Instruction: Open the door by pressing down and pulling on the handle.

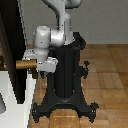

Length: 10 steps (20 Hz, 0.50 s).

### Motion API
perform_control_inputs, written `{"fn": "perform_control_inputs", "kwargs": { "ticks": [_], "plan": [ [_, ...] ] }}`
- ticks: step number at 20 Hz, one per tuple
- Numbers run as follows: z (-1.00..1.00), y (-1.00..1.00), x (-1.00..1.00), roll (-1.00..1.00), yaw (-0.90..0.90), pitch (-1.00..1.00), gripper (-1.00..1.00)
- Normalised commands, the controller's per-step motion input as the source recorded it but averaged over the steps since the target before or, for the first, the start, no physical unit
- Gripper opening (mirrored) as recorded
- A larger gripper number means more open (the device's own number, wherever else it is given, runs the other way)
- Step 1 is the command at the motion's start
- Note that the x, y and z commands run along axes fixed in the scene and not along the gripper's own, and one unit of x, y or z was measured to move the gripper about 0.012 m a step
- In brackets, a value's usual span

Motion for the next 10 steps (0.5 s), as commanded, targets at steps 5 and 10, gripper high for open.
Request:
{"fn": "perform_control_inputs", "kwargs": {
  "ticks": [5, 10],
  "plan": [
    [0.0, 0.4, 0.0, 0.0, 0.0, 0.0, 1.0],
    [0.0, 0.4, 0.0, 0.0, 0.0, 0.0, 1.0]
  ]
}}
